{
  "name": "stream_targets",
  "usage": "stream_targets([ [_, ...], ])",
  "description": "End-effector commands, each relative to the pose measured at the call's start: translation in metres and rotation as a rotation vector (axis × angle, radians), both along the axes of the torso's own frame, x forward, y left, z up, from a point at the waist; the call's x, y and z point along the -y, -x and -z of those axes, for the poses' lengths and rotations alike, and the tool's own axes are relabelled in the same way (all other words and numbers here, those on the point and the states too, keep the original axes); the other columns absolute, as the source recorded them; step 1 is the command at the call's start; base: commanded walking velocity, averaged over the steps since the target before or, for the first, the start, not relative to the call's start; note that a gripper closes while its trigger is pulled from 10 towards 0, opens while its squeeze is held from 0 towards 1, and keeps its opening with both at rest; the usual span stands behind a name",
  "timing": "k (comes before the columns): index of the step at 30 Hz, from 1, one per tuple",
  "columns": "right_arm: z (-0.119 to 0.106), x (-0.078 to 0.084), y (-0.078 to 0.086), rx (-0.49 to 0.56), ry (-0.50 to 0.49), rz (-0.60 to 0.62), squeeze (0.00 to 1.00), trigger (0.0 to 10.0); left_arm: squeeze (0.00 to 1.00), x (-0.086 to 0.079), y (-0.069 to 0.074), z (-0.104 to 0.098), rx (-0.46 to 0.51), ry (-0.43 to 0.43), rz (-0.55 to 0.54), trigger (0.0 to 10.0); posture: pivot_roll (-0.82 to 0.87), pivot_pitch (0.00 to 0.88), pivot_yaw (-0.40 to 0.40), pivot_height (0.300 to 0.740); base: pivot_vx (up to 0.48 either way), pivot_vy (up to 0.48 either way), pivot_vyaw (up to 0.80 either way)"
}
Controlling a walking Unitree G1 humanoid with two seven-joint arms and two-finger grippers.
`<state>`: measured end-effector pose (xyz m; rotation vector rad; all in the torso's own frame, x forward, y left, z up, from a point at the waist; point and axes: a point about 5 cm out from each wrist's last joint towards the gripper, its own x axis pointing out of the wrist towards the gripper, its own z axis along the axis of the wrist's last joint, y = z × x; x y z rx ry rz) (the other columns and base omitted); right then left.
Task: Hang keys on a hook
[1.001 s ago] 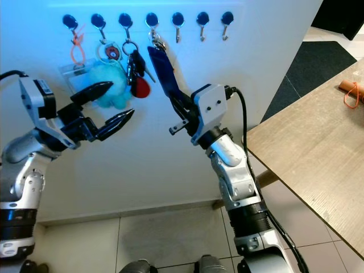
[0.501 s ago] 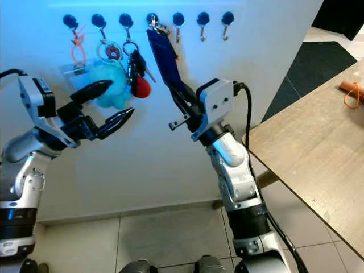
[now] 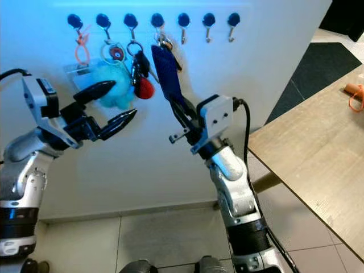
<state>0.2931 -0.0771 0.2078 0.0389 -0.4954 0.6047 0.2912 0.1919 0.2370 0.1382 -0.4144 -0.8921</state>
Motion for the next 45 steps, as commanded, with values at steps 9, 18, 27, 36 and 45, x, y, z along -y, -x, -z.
stream_targets([
  [9,0.043,0.018,0.001,-0.156,0.050,0.062,0.00,0.0,0.00,0.001,-0.001,0.002,-0.005,-0.021,-0.003,10.0,0.03,0.102,-0.042,0.740,0.000,0.000,0.00],
  [18,0.040,0.025,-0.003,-0.155,0.024,0.102,0.00,0.0,0.00,0.001,-0.001,0.002,-0.001,-0.024,-0.008,10.0,0.03,0.104,-0.042,0.740,0.000,0.000,0.00],
  [27,0.026,0.026,-0.003,-0.085,-0.015,0.110,1.00,10.0,0.00,0.002,-0.001,0.002,0.002,-0.023,-0.009,10.0,0.03,0.106,-0.041,0.740,0.000,0.000,0.00],
  [36,0.018,0.027,-0.002,-0.043,-0.040,0.113,1.00,10.0,0.00,0.002,-0.002,0.000,0.006,-0.019,-0.011,10.0,0.03,0.106,-0.039,0.740,0.000,0.000,0.00],
  [45,0.070,0.029,-0.002,-0.262,0.067,0.127,0.00,10.0,0.00,0.000,0.000,0.022,-0.072,-0.041,-0.015,10.0,0.03,0.102,-0.040,0.740,0.000,0.000,0.00],
])
